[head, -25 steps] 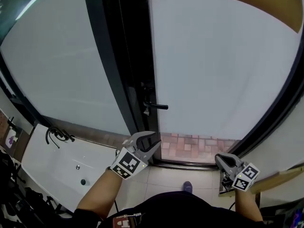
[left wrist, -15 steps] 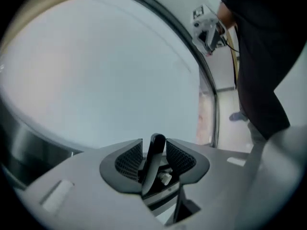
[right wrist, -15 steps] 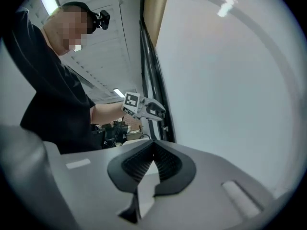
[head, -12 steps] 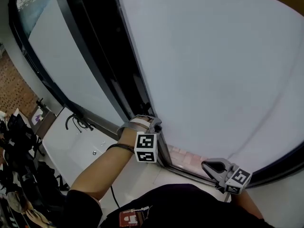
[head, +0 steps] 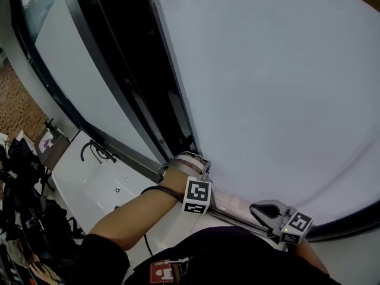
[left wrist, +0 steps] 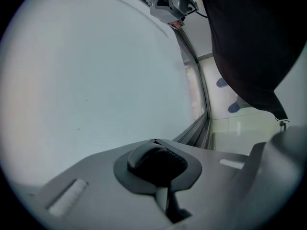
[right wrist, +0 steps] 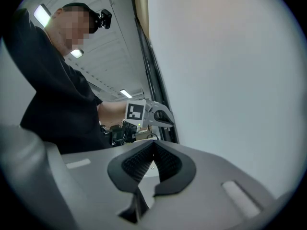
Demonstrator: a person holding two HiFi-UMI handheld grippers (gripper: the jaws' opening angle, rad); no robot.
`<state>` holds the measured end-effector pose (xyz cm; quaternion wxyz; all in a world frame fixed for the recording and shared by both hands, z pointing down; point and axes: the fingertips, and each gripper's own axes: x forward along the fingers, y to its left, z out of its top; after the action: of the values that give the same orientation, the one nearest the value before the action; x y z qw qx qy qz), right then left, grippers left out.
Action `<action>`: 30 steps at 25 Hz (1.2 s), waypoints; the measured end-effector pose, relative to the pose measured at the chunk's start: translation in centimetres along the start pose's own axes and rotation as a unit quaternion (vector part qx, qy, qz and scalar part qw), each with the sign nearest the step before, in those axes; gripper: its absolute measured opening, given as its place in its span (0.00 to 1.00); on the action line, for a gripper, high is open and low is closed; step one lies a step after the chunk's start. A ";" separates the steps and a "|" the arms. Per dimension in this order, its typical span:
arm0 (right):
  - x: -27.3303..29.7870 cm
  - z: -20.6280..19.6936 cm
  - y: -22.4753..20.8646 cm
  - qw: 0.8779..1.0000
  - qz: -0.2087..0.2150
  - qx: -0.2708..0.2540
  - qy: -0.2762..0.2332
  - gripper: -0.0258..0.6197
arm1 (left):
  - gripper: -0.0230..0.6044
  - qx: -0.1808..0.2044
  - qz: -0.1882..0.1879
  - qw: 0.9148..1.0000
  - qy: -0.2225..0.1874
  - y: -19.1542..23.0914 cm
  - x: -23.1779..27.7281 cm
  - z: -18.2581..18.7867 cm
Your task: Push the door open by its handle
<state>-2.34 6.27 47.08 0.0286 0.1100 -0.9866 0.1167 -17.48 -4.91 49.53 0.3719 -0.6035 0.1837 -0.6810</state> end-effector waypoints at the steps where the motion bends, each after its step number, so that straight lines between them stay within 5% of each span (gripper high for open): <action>1: 0.5 0.1 -0.3 1.000 0.003 0.002 -0.001 0.04 | 0.04 0.002 0.004 1.000 0.000 0.0 0.2 0.0; 15: 3.7 0.5 -0.8 0.998 0.061 0.011 0.008 0.04 | 0.04 0.067 0.024 0.996 0.048 -0.9 1.6 -0.7; 23: 2.6 0.7 -1.5 0.998 0.058 -0.006 -0.003 0.04 | 0.04 0.122 0.008 0.987 0.102 -2.5 3.1 -2.0; 30: 0.2 1.6 -2.8 0.999 0.044 -0.012 -0.007 0.04 | 0.04 0.132 0.020 0.986 0.096 0.1 5.2 -2.0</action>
<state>-1.95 3.23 46.20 0.0179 0.0671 -0.9920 0.1054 -19.36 -9.16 52.58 0.4428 -0.4770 0.1389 -0.7464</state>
